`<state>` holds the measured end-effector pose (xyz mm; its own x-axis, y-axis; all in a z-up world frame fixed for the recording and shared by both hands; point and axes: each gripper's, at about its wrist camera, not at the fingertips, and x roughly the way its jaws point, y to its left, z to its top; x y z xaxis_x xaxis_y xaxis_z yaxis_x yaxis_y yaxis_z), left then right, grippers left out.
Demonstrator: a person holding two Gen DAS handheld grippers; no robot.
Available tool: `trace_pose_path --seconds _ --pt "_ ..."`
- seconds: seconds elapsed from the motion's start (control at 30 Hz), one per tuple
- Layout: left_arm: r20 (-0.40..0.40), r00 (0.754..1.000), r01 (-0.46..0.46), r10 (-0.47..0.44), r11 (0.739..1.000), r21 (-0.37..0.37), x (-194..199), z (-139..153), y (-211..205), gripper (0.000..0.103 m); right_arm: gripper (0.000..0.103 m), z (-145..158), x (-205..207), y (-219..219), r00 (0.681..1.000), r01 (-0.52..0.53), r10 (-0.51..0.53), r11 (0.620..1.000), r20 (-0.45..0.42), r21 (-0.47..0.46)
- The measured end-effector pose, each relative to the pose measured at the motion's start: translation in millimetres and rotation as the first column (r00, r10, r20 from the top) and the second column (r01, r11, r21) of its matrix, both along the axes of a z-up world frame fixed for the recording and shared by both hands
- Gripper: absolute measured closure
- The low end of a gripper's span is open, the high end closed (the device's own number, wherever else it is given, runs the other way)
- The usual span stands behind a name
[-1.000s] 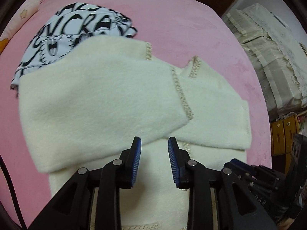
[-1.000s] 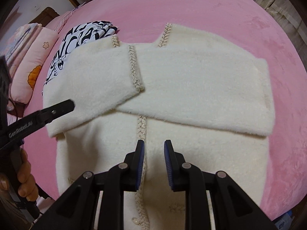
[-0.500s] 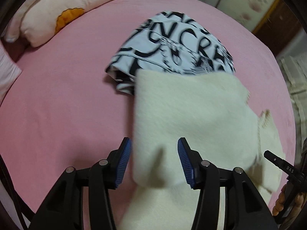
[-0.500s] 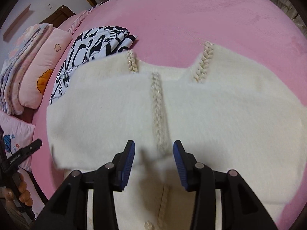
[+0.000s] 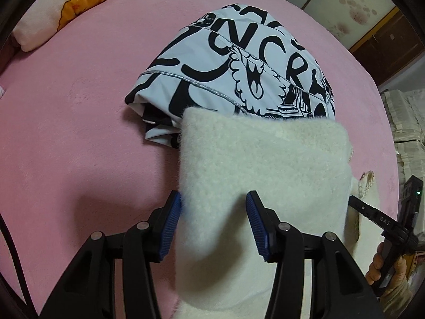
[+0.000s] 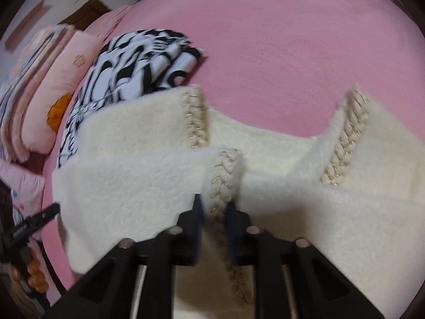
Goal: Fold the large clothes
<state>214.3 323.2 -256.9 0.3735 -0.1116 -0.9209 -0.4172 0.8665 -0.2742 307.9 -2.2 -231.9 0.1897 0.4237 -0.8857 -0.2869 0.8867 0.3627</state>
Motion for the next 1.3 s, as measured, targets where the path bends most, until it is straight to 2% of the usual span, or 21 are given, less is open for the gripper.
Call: trace_pose_path --seconds 0.07,0.13,0.23,0.33,0.43,0.5,0.53,0.63,0.67,0.73,0.87,1.0,1.13,1.3 --pt "-0.003 1.000 0.009 -0.009 1.000 0.008 2.7 -0.1 -3.1 0.054 0.089 20.9 -7.7 -2.4 0.998 -0.009 0.009 1.000 0.060 0.005" --pt "0.005 1.000 0.022 -0.022 1.000 0.014 3.4 3.4 -7.2 0.054 0.089 53.2 -20.4 -15.7 0.991 0.013 -0.021 0.998 0.130 0.060" --pt "0.053 0.997 0.046 -0.047 0.999 0.017 5.9 15.0 -15.7 0.054 0.089 95.0 -44.5 -49.9 0.972 0.096 -0.123 0.986 0.201 0.136" --pt "0.107 0.989 0.095 -0.100 0.995 0.043 11.5 30.2 -33.3 0.054 0.089 109.3 -67.1 -91.0 0.947 0.225 -0.249 0.965 0.202 0.134" --pt "0.131 0.977 0.162 -0.170 0.984 0.070 20.0 36.2 -55.7 0.054 0.089 92.0 -83.6 -125.8 0.924 0.345 -0.358 0.932 0.137 0.109" --pt "0.117 0.970 0.201 -0.213 0.974 0.106 27.9 31.8 -69.5 0.054 0.087 63.4 -89.1 -141.6 0.911 0.405 -0.409 0.911 0.053 0.079" --pt "0.105 0.969 0.210 -0.223 0.970 0.122 30.6 28.9 -72.7 0.054 0.082 44.4 -90.2 -148.1 0.902 0.430 -0.431 0.901 0.006 0.046" --pt "0.050 0.974 0.211 -0.222 0.964 0.163 40.9 17.7 -72.6 0.054 0.081 -1.8 -93.3 -158.4 0.873 0.472 -0.477 0.879 -0.101 -0.072" --pt "0.046 0.976 0.201 -0.212 0.966 0.165 42.4 17.3 -69.6 0.054 0.080 -8.3 -93.8 -159.7 0.870 0.472 -0.478 0.879 -0.119 -0.070" --pt "0.063 0.982 0.168 -0.180 0.971 0.168 40.3 21.0 -57.7 0.054 0.077 -8.8 -95.9 -161.7 0.874 0.471 -0.473 0.881 -0.109 -0.045" --pt "0.059 0.989 0.126 -0.136 0.982 0.141 37.7 17.0 -31.0 0.051 0.058 1.5 -93.6 -155.3 0.907 0.419 -0.420 0.907 -0.038 -0.033" --pt "0.047 0.991 0.122 -0.123 0.992 0.035 41.9 0.6 -12.9 0.051 0.056 3.3 -79.2 -145.1 0.932 0.362 -0.362 0.931 0.003 -0.042" --pt "0.039 0.989 0.148 -0.146 0.987 -0.067 53.0 -16.4 -7.7 0.051 0.056 -9.6 -62.6 -142.5 0.949 0.316 -0.316 0.947 0.012 -0.064" --pt "0.024 0.979 0.203 -0.202 0.972 -0.121 69.6 -27.3 -15.8 0.051 0.055 -18.9 -53.2 -139.8 0.958 0.286 -0.285 0.957 0.019 -0.047"
